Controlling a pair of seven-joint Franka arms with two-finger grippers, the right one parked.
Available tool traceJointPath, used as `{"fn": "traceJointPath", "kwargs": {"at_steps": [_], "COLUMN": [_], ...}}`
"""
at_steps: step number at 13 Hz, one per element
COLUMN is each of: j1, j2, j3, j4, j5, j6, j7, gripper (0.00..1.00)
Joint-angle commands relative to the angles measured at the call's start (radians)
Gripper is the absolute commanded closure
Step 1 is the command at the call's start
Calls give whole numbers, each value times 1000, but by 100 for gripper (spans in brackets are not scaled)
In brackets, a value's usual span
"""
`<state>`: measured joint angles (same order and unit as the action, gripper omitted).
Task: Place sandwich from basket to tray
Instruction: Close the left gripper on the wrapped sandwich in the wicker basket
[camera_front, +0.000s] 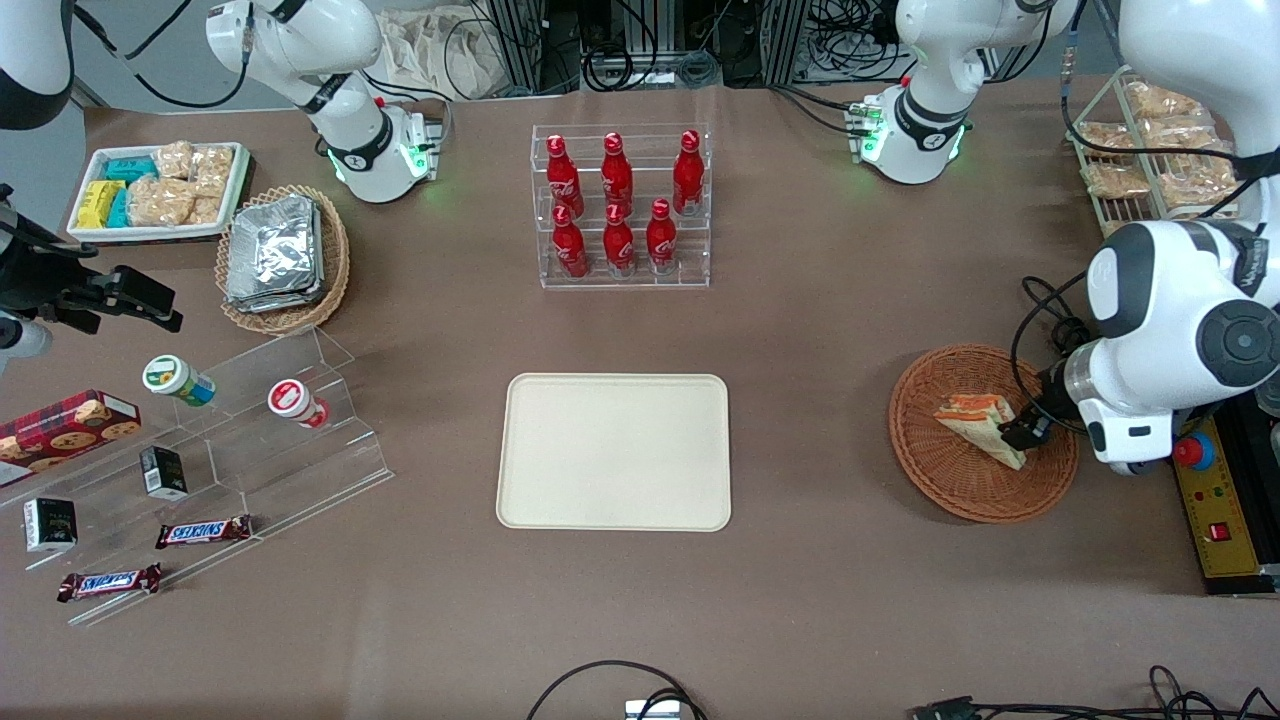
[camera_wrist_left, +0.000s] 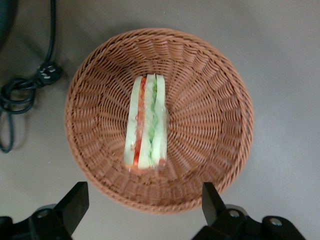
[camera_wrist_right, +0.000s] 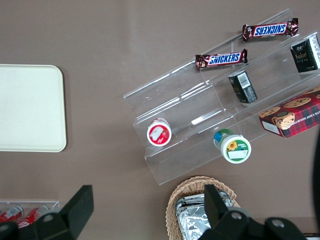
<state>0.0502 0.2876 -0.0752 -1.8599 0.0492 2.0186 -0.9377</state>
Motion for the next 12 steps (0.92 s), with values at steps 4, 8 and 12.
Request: {"fn": "traceJointPath", "kwargs": {"at_steps": [4,8,12], "j1": [23,48,45], "j2": [-48,-30,15], "j3": [-3,-3,-3], "j4": [-289,-329,-288], "j5": [0,14,18], "j6": [357,377,381], "j7": [-46,-33,-24], "gripper": [0,0,100]}}
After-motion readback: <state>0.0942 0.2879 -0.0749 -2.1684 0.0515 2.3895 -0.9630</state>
